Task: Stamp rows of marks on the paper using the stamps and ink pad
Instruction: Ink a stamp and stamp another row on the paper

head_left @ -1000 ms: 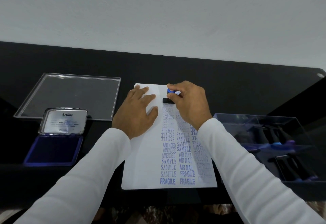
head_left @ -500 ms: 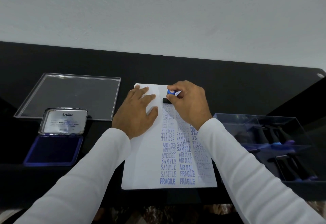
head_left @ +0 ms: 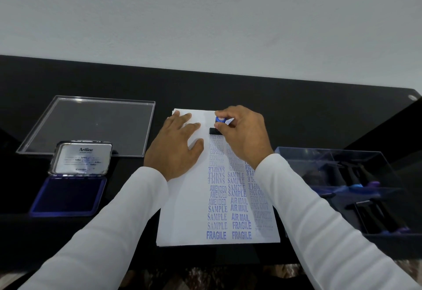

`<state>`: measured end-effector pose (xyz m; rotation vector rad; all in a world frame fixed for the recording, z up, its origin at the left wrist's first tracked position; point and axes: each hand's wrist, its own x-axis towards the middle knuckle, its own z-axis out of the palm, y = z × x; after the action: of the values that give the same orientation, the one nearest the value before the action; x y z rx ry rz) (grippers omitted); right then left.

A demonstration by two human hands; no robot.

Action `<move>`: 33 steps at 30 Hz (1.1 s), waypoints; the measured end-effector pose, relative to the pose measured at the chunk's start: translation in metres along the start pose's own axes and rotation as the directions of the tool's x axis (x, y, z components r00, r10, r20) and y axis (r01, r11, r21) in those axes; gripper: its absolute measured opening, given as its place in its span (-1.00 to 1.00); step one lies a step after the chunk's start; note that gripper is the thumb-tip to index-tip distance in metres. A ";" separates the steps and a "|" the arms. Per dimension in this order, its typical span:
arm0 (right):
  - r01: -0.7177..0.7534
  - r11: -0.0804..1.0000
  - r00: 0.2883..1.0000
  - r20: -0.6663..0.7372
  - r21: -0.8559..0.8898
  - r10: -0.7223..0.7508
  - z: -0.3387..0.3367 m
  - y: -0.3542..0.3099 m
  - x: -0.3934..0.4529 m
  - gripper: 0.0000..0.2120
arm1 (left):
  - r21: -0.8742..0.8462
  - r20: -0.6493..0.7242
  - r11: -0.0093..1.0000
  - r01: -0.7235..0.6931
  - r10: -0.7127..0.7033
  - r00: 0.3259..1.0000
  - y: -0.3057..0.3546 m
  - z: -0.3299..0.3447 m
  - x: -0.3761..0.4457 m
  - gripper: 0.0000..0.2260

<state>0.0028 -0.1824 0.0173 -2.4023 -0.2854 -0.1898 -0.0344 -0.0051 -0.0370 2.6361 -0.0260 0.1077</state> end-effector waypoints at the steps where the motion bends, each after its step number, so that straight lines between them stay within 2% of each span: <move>1: -0.001 1.000 1.000 0.000 0.007 0.001 0.000 0.000 0.000 -0.76 | 0.003 0.002 1.000 0.000 0.000 1.000 0.000 0.000 0.000 -0.53; 11: -0.012 1.000 1.000 0.007 0.001 0.012 0.000 -0.002 0.000 -0.71 | 0.008 0.005 1.000 -0.003 0.003 1.000 0.000 -0.001 0.000 -0.53; 30: -0.020 1.000 1.000 0.012 -0.001 0.020 -0.001 -0.003 0.001 -0.74 | 0.001 0.006 1.000 0.006 -0.006 1.000 0.000 0.000 0.001 -0.53; 33: -0.028 0.999 0.999 -0.037 0.039 0.030 -0.003 -0.002 0.002 -0.79 | 0.000 0.003 1.000 -0.001 0.001 1.000 0.000 -0.001 0.000 -0.53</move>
<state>0.0040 -0.1826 0.0210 -2.3605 -0.2345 -0.2136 -0.0344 -0.0045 -0.0366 2.6365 -0.0277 0.1042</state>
